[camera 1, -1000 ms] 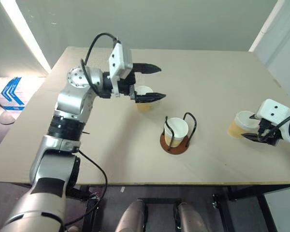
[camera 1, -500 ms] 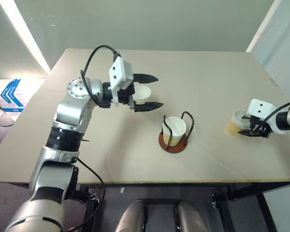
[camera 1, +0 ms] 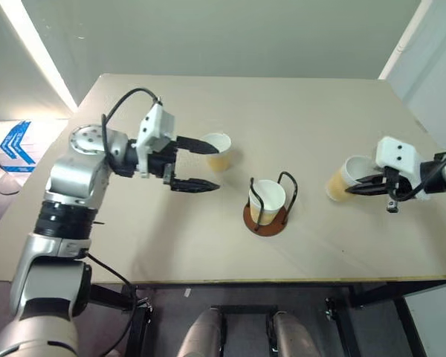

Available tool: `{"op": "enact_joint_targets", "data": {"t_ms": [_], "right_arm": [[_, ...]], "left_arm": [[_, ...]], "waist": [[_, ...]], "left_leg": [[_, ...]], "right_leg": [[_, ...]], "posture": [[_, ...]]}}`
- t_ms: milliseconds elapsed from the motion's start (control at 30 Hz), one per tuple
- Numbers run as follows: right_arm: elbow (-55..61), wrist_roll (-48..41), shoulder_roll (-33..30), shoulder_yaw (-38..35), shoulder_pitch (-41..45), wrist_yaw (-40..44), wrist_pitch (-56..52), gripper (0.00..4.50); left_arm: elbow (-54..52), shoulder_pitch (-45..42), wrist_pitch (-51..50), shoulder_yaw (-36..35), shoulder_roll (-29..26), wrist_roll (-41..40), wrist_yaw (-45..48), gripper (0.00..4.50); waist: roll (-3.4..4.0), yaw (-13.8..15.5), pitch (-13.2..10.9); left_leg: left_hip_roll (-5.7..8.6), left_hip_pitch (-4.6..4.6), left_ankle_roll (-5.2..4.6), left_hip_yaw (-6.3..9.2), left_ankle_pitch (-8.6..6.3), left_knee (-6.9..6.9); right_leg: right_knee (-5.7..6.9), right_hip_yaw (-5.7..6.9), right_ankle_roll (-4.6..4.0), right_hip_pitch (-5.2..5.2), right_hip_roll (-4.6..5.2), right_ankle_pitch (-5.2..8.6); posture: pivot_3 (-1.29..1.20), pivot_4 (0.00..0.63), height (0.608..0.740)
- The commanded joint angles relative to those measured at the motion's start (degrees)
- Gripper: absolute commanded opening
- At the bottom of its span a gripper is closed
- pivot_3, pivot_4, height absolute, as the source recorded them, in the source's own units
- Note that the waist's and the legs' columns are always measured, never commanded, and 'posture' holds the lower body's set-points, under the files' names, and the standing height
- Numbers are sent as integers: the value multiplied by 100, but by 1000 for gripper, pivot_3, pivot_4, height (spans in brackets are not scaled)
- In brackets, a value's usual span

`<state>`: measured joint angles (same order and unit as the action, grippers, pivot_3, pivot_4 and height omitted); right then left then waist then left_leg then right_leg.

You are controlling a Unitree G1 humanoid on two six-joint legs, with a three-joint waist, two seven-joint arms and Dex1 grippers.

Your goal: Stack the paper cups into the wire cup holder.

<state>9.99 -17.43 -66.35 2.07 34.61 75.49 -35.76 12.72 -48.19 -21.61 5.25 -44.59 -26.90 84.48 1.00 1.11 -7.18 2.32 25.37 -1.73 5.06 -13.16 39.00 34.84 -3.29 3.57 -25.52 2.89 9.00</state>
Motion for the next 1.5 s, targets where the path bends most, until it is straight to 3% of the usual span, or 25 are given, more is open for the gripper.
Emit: {"op": "enact_joint_targets", "data": {"t_ms": [33,167,367,700,1033,1467,1500], "right_arm": [[814,-642,-162,-476,537,-35,-725,44],[1647,-1163,69,9,1917,28,-1359,44],[1803,-995,490,947,2860,294,-1251,44],[1311,-40,704,1848,2646,623,-185,44],[1141,353,1024,2023,2515,821,168,44],[1048,910,1464,2350,2430,796,435,44],[1043,941,1497,2359,2432,780,431,225]], "left_arm": [[88,-65,16,-206,-89,-22,130,4500],[265,-101,96,-200,-43,54,141,4500],[290,-153,309,-82,100,250,227,4500],[-276,-38,121,-293,112,-46,375,4500],[-844,-143,-397,-473,15,-516,324,4500],[-854,-93,-349,-407,37,-502,216,4500],[-861,-84,-347,-403,42,-500,208,4500]], "waist": [[0,-8,0],[3,-41,0],[-11,-42,6],[-12,-42,6],[-11,-50,6],[-11,-60,6],[-11,-62,6]], "left_leg": [[0,0,0,0,-1,0],[6,10,-3,2,-1,-11],[-6,12,11,35,-2,-19],[-10,16,49,38,21,-18],[-11,12,41,37,16,-21],[-12,10,33,38,14,-20],[-12,10,33,38,14,-19]], "right_leg": [[0,0,-1,-1,0,1],[8,-8,-7,-26,-2,5],[15,7,-40,-35,-24,24],[14,9,-40,-38,-25,24],[18,9,-41,-36,-25,22],[19,10,-51,-36,-26,16],[19,10,-51,-36,-26,15]], "posture": [[0,150,740],[0,150,740],[0,150,740],[0,150,740],[0,150,740],[0,150,740],[0,150,740]]}}
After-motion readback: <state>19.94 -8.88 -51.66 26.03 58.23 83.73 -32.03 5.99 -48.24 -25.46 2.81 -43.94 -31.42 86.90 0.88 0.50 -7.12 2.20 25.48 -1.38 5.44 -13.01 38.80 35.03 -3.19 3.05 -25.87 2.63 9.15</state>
